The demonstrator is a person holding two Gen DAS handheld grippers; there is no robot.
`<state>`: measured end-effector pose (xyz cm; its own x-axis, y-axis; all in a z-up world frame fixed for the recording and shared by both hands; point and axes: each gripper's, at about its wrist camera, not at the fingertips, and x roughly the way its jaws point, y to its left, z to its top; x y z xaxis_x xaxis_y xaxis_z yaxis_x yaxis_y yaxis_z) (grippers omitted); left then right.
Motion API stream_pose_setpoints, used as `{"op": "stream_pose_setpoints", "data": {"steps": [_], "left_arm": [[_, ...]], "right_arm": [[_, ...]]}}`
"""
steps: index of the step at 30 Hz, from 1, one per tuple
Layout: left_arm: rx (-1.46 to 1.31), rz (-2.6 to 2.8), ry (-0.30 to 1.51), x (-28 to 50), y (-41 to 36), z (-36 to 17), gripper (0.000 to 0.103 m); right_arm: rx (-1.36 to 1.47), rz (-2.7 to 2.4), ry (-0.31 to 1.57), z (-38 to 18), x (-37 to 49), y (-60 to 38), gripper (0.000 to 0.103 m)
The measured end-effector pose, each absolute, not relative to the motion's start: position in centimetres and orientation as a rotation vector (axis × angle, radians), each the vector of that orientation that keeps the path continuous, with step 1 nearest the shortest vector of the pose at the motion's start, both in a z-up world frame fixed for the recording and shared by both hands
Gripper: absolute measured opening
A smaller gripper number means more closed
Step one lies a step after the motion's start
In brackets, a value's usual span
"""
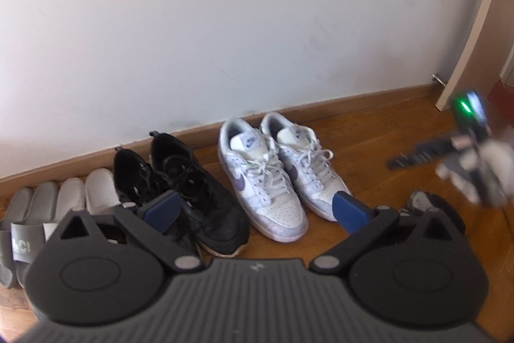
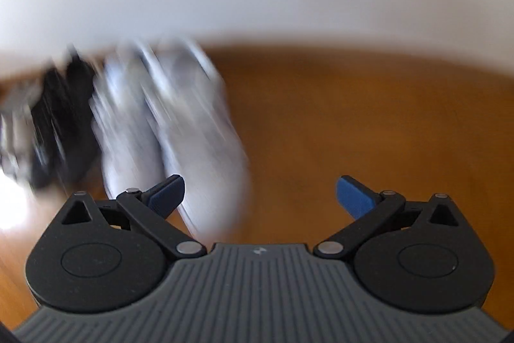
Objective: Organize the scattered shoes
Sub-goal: 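Grasp the white Nike sneakers with the right gripper and place them beside the black sneakers, then grasp the brown dotted slippers with the right gripper and place them beside the Nike sneakers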
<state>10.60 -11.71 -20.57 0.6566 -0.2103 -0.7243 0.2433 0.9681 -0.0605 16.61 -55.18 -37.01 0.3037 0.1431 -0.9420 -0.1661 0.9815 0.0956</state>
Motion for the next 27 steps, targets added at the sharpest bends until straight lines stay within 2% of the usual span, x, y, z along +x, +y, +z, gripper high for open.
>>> {"op": "stream_pose_setpoints", "data": {"steps": [5, 11, 12, 13, 15, 16, 17, 27], "left_arm": [[0.068, -0.291, 0.862, 10.8, -14.1, -21.8, 0.102], [0.069, -0.324, 0.845, 10.2, -15.2, -21.0, 0.102], [0.072, -0.321, 0.845, 10.0, -15.2, -21.0, 0.102], [0.074, -0.318, 0.845, 9.9, -15.3, -21.0, 0.102], [0.074, -0.308, 0.851, 9.7, -15.3, -21.0, 0.102], [0.075, -0.306, 0.853, 9.7, -15.3, -21.1, 0.102], [0.076, -0.305, 0.854, 9.6, -15.4, -21.1, 0.102], [0.098, -0.330, 0.871, 9.7, -16.3, -22.0, 0.102]], "right_arm": [[0.056, 0.137, 1.344, -42.4, 11.0, -61.5, 0.102], [-0.037, 0.215, 1.468, -44.6, 10.2, -59.5, 0.100], [-0.037, 0.211, 1.466, -44.8, 10.3, -59.3, 0.095], [-0.046, 0.191, 1.470, -45.1, 10.4, -59.2, 0.067], [-0.065, 0.155, 1.474, -45.6, 10.6, -58.8, 0.052], [-0.077, 0.145, 1.464, -45.3, 10.8, -58.3, 0.035], [-0.087, 0.137, 1.454, -45.1, 11.0, -57.9, 0.028], [-0.106, 0.112, 1.308, -41.8, 14.9, -59.1, 0.026]]}}
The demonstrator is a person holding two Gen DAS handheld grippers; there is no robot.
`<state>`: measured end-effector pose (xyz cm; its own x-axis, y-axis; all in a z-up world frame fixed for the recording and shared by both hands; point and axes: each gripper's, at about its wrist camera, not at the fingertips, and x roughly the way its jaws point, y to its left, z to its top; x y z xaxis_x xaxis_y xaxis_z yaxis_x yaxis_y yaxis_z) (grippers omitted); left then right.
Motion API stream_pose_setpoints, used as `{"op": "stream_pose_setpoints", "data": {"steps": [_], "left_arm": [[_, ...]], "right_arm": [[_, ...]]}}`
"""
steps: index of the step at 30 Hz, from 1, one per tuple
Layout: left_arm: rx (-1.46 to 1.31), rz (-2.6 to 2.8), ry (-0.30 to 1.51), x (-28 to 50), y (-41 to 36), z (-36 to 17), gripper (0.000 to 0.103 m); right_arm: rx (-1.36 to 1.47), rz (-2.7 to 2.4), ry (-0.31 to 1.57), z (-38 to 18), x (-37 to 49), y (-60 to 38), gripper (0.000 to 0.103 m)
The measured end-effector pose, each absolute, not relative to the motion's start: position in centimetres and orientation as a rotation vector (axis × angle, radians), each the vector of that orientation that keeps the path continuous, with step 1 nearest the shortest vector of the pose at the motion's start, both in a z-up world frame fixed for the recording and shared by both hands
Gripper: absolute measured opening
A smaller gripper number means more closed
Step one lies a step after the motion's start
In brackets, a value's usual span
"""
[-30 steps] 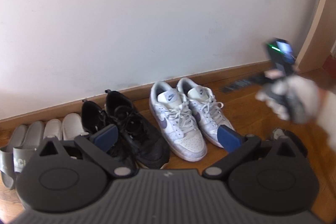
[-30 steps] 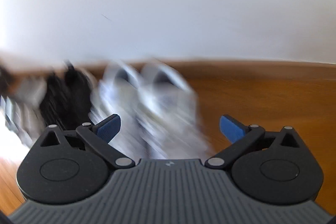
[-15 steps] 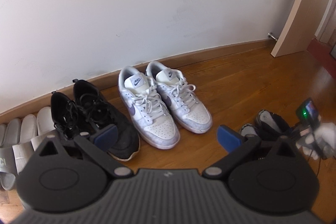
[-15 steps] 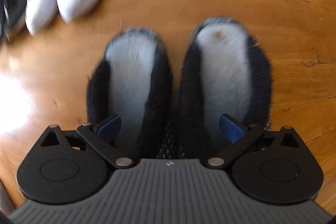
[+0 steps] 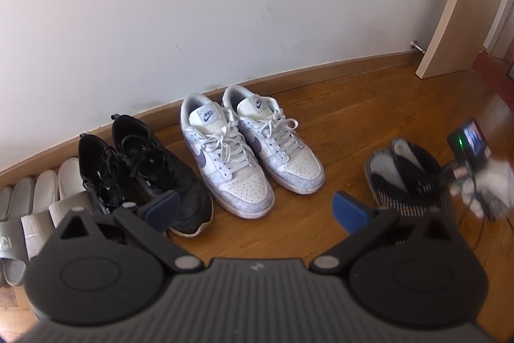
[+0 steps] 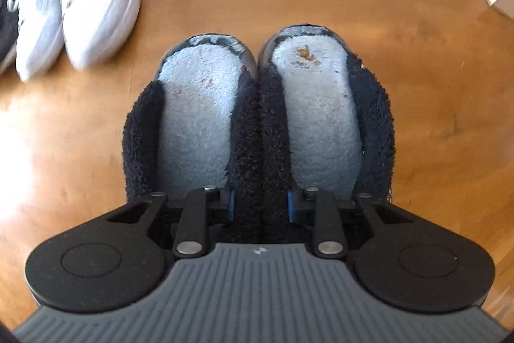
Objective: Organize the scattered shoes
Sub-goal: 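Grasp the brown dotted slippers with the right gripper and place them beside the Nike sneakers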
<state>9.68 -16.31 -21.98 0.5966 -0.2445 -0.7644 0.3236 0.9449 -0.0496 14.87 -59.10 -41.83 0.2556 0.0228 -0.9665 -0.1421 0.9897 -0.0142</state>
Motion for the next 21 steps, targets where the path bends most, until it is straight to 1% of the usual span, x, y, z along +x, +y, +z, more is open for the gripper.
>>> {"op": "stream_pose_setpoints", "data": {"steps": [5, 12, 15, 17, 21], "left_arm": [[0.098, -0.316, 0.878, 10.1, -16.2, -22.8, 0.102], [0.040, -0.221, 0.879, 11.7, -14.4, -23.1, 0.102], [0.035, -0.190, 0.884, 12.2, -13.4, -23.3, 0.102], [0.030, -0.168, 0.892, 12.5, -12.9, -23.6, 0.102], [0.005, -0.111, 0.915, 13.2, -11.6, -24.5, 0.102]], "right_arm": [[-0.155, 0.175, 1.202, -41.5, 20.5, -56.9, 0.025], [-0.163, 0.182, 1.163, -42.0, 28.1, -52.1, 0.025], [-0.209, 0.191, 1.150, -43.2, 31.0, -50.7, 0.025], [-0.240, 0.178, 1.150, -44.0, 32.6, -49.3, 0.025], [-0.218, 0.120, 1.129, -43.8, 35.0, -48.9, 0.025]]}}
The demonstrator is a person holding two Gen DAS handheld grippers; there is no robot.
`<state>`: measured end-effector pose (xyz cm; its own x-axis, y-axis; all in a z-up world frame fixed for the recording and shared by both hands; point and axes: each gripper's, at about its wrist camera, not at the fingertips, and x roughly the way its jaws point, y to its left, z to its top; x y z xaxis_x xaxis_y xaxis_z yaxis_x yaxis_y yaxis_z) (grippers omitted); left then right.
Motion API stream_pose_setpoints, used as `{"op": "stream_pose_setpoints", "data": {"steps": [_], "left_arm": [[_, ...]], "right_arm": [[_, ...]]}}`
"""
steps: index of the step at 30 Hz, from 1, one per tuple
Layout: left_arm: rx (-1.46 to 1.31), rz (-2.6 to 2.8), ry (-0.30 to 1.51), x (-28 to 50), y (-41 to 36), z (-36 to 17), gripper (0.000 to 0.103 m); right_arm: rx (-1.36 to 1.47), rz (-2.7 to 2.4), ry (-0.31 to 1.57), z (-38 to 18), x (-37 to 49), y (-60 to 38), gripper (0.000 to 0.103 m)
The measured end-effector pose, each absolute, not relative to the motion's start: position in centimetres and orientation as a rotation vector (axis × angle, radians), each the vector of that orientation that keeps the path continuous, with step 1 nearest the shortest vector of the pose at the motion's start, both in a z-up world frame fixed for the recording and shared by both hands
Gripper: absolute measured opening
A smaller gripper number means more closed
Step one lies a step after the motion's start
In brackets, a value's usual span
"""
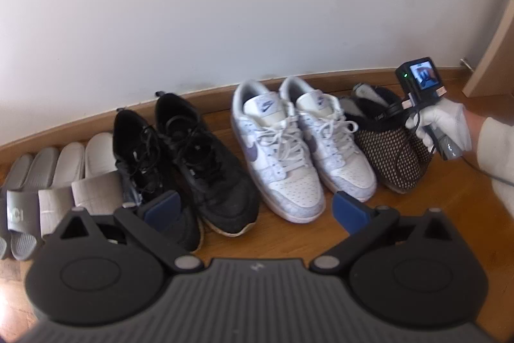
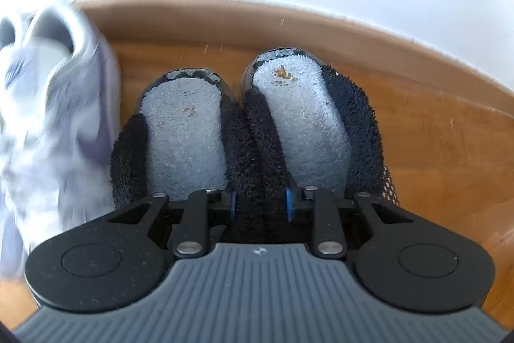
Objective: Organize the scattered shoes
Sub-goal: 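Grasp the brown dotted slippers with the right gripper and place them beside the Nike sneakers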
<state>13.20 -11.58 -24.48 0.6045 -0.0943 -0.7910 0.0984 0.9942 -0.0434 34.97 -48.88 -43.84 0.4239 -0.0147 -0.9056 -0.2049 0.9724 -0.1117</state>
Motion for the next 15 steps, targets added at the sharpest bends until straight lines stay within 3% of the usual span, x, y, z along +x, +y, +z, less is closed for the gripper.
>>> {"op": "stream_pose_setpoints", "data": {"steps": [3, 8, 9, 11, 15], "left_arm": [[-0.002, -0.088, 0.913, 13.2, -11.0, -24.3, 0.102], [0.014, -0.087, 0.906, 13.1, -10.4, -24.3, 0.102], [0.007, -0.081, 0.912, 13.1, -10.1, -24.4, 0.102], [-0.012, -0.070, 0.922, 13.1, -9.4, -24.7, 0.102], [-0.025, -0.063, 0.924, 13.1, -8.5, -25.1, 0.102]], "right_arm": [[-0.189, 0.081, 1.133, -44.1, 35.7, -49.2, 0.027], [-0.165, 0.043, 1.076, -44.4, 35.5, -48.6, 0.047], [-0.148, 0.038, 1.058, -43.9, 35.1, -48.8, 0.052], [-0.120, 0.063, 1.016, -42.8, 33.7, -49.0, 0.079], [-0.111, 0.095, 0.953, -41.9, 31.3, -47.4, 0.081]]}}
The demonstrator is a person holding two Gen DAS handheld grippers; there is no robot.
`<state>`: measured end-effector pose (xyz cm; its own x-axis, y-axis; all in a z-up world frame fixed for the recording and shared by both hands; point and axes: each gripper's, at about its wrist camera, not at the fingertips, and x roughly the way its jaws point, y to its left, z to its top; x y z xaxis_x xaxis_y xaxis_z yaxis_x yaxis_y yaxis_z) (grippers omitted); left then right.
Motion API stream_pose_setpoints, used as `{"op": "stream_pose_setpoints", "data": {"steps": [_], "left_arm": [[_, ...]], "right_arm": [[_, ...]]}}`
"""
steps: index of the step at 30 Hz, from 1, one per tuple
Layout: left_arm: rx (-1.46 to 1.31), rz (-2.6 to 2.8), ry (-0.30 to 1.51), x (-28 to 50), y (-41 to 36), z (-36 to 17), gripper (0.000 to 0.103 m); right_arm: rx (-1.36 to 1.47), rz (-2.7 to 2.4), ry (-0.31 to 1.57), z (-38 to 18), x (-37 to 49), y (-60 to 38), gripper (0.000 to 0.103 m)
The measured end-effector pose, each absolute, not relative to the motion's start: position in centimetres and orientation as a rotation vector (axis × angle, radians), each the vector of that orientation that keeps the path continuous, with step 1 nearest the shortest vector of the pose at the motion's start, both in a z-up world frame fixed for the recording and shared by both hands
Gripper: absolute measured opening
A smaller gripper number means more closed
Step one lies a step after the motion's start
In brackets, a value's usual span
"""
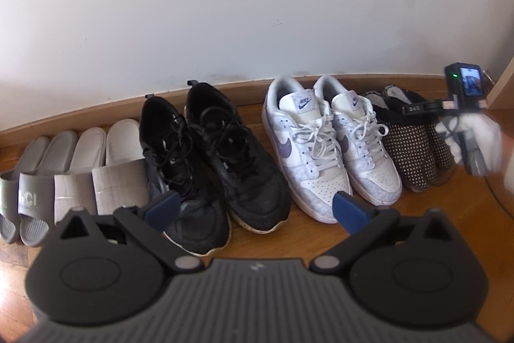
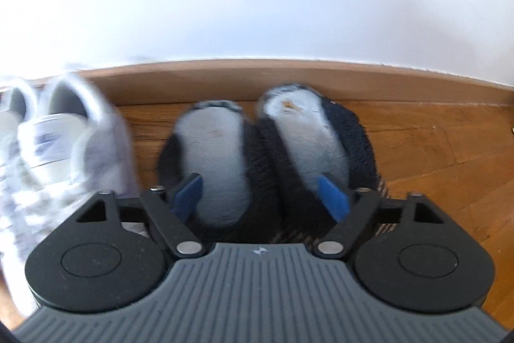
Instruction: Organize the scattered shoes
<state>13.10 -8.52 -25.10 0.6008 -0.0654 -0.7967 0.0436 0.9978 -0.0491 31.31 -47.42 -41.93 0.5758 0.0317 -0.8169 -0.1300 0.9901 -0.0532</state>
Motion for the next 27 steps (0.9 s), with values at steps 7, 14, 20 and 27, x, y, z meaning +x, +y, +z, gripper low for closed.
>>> {"op": "stream_pose_setpoints", "data": {"steps": [7, 14, 20, 27], "left_arm": [[-0.042, -0.010, 0.979, 13.7, -5.3, -28.2, 0.101], [-0.124, 0.077, 0.964, 16.0, -0.1, -30.7, 0.075], [-0.236, 0.183, 0.911, 19.0, 3.9, -32.7, 0.075], [-0.233, 0.161, 0.901, 22.9, 5.8, -35.0, 0.057]], "right_arm": [[-0.017, 0.274, 0.963, -38.7, 24.4, -44.3, 0.073], [-0.029, 0.505, 0.977, -36.9, 21.3, -36.6, 0.052], [-0.064, 0.670, 0.934, -37.8, 21.4, -27.1, 0.064], [-0.170, 0.636, 0.898, -41.3, 24.7, -18.1, 0.091]]}}
